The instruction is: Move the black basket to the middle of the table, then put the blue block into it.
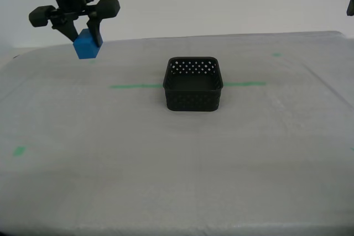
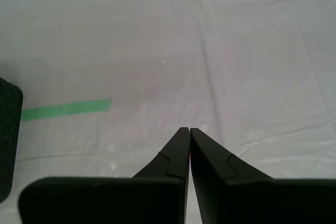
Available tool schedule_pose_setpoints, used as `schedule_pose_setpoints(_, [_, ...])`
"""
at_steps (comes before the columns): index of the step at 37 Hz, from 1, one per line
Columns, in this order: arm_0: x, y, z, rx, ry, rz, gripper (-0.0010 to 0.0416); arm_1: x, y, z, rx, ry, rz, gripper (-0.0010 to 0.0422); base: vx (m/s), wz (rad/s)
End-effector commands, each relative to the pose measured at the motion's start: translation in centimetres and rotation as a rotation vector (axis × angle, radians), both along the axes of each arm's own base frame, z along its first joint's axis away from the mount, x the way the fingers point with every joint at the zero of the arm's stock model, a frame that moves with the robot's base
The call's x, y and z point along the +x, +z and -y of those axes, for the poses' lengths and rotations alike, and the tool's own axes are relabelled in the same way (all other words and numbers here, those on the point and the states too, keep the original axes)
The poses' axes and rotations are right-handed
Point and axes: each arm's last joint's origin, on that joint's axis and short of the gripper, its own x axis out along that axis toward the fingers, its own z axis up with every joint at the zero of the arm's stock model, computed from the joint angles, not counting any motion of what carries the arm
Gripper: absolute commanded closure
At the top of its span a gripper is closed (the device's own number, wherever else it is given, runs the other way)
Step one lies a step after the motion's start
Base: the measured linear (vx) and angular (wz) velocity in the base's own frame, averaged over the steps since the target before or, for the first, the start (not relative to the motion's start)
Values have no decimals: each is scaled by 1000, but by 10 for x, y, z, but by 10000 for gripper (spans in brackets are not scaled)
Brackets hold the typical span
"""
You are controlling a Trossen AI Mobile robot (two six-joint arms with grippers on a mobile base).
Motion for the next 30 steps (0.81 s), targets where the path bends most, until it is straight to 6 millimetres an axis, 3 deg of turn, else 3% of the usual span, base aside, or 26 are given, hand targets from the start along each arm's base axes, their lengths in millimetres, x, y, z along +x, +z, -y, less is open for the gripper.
schedule_pose_setpoints(1, [0,0,0,1,1,0,401,0,5,11,-10,-14,15,412,0,0])
schedule_pose_setpoints(30, [0,0,0,1,1,0,401,-13,24,98,-100,-97,70,412,0,0])
